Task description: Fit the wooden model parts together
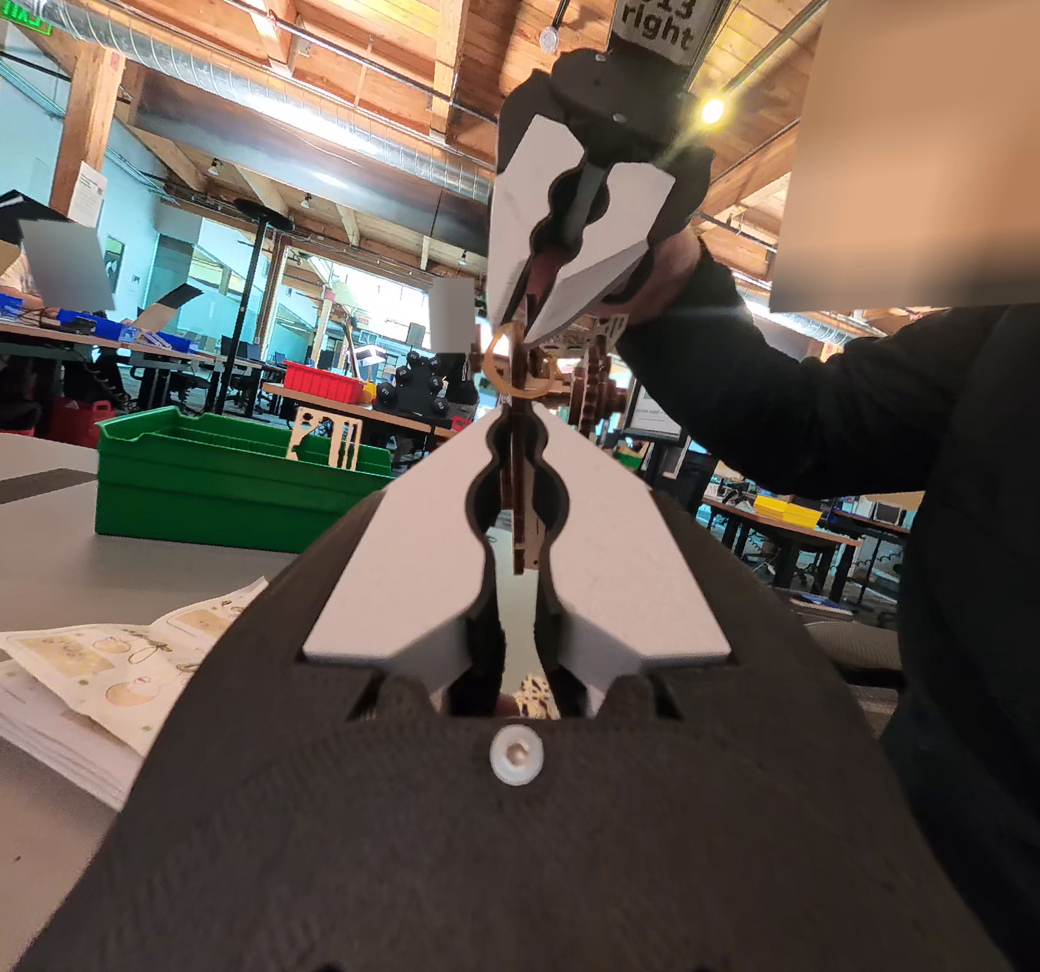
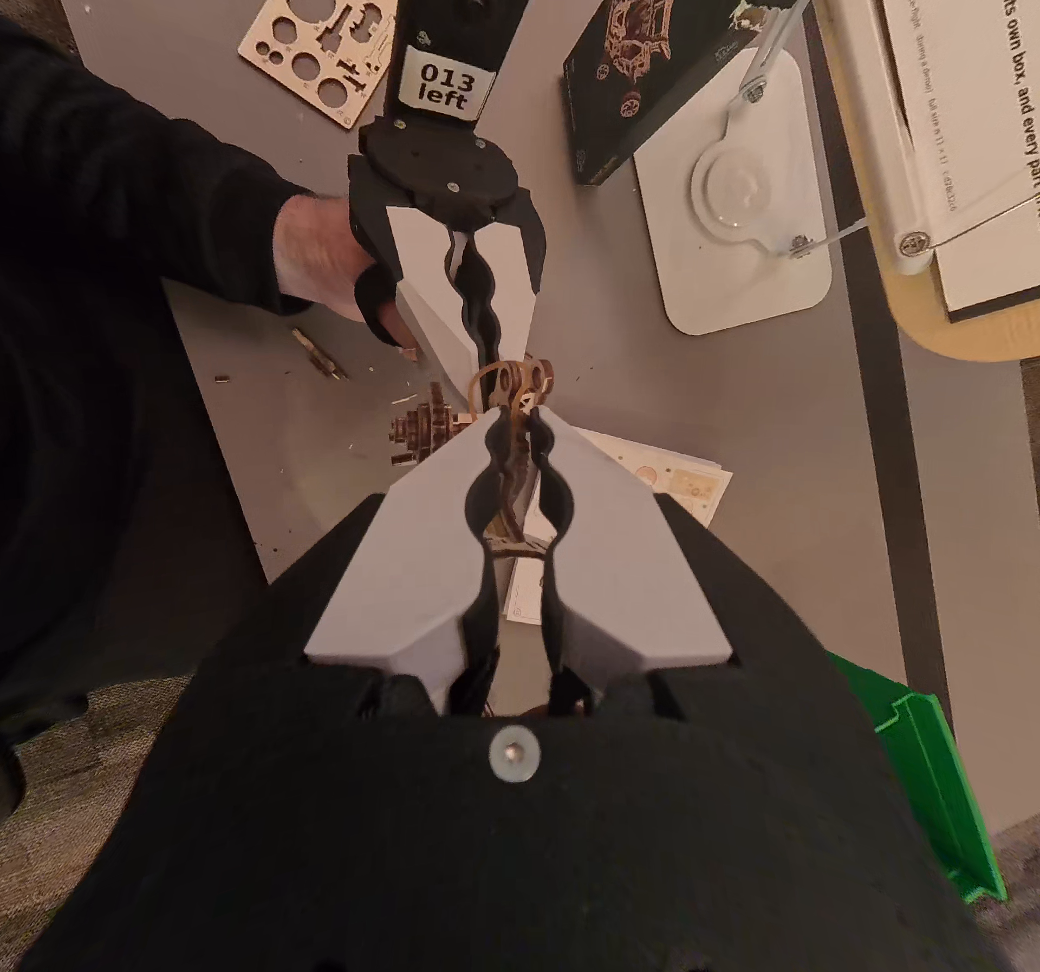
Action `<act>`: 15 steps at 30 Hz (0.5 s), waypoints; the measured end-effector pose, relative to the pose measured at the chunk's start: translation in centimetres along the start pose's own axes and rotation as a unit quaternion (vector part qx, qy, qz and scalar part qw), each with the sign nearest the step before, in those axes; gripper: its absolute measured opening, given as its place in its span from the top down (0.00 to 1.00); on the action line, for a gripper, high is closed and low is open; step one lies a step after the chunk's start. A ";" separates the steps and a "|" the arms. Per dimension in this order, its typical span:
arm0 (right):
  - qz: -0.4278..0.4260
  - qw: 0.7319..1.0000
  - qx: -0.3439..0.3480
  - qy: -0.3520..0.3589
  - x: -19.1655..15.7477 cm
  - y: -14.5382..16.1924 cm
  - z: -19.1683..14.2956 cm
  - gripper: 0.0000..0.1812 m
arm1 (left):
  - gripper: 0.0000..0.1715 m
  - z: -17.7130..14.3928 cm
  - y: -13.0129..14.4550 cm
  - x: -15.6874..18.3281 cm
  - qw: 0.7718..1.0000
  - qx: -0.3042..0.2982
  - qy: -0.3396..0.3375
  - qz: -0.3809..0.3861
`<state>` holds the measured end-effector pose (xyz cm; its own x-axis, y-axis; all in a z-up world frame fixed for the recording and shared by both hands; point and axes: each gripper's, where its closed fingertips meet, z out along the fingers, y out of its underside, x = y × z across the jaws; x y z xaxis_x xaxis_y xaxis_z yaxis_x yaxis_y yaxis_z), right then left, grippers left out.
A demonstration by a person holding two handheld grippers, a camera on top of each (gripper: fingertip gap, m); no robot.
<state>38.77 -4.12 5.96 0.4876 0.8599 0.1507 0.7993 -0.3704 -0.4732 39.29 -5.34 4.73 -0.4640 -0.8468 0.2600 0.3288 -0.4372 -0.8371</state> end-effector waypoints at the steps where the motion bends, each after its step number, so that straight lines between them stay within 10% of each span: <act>1: -0.001 1.000 0.005 -0.001 0.0 -0.1 0.0 0.99 | 1.00 -0.1 -0.1 0.0 1.000 0.002 0.001 -0.001; 15: 0.008 0.999 -0.001 -0.034 0.3 0.1 0.9 0.98 | 1.00 -0.3 0.4 -0.7 1.000 -0.009 -0.021 0.001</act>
<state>38.74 -3.57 5.20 0.4760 0.8755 0.0836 0.7921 -0.3855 -0.4732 39.51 -4.82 4.11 -0.4294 -0.8592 0.2784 0.3142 -0.4311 -0.8459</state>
